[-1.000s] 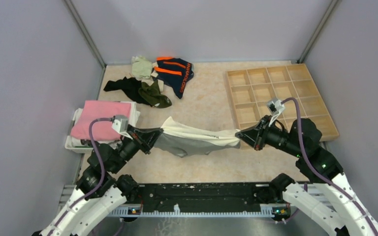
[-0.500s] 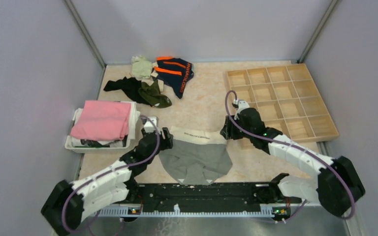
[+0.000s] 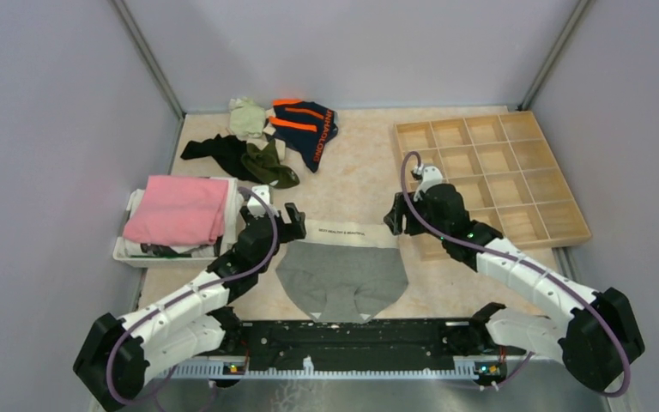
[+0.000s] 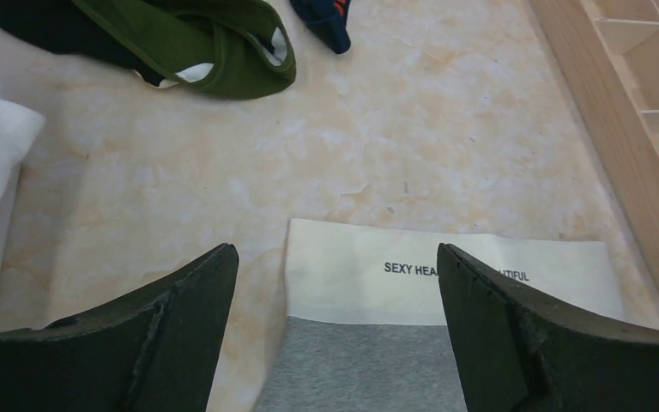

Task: Roll the underwear
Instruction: Flatten out the underwear at the center of the board, then move the storage box to the corner of the board.

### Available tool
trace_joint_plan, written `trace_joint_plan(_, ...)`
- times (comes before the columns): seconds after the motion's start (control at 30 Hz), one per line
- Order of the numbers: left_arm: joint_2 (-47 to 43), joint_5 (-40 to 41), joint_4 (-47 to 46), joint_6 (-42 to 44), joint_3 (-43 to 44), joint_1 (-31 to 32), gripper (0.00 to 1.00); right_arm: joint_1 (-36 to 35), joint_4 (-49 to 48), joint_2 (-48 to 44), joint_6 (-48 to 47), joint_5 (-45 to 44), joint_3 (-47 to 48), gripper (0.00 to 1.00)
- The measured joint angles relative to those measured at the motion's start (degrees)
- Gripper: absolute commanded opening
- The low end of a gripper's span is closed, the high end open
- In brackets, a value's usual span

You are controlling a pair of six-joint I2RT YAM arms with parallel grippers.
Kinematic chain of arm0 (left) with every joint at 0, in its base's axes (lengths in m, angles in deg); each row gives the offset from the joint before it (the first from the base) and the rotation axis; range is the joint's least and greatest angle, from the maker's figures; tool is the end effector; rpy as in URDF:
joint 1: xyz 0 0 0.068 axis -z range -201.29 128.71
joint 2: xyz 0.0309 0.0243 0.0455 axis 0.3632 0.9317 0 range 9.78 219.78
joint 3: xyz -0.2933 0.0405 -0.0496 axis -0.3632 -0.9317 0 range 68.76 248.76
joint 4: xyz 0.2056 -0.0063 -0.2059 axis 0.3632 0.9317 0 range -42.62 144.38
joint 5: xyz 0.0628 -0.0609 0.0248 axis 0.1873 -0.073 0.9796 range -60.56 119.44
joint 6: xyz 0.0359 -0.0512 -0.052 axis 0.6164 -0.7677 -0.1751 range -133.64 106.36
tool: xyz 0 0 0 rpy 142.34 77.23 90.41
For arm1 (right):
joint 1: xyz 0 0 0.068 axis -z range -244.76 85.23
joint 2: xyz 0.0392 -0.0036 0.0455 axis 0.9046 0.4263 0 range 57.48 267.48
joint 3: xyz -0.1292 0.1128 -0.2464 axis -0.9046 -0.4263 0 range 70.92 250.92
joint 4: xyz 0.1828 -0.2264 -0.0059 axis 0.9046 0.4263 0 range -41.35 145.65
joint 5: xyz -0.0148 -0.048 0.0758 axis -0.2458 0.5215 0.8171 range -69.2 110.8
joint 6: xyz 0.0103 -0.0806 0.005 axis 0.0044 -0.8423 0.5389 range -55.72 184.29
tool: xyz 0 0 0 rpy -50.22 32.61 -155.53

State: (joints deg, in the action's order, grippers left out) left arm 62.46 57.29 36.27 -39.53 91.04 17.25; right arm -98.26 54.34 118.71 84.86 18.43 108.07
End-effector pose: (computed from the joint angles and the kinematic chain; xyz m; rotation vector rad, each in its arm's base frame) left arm 0.2084 -0.1240 0.2128 -0.1197 1.8750 -0.3116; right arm 0.2364 0.1531 0.2399 -0.2146 2.1229 0.5231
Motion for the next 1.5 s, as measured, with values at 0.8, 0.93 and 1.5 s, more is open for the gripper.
trace_joint_plan(0.8, 18.5, -25.1, -5.4, -4.6, -1.5, -3.5, 0.83, 0.0, 0.3, 22.1, 4.5, 13.0, 0.8, 0.25)
trace_joint_plan(0.93, 21.6, -25.1, -8.1, -6.3, -1.1, -5.3, 0.85, 0.0, -0.9, 25.6, 3.7, 12.0, 2.8, 0.25)
trace_joint_plan(1.5, 30.5, -25.2, -4.6, -5.1, 9.4, -12.2, 0.91, 0.1, -1.5, 27.4, 2.0, 4.1, 8.7, 0.45)
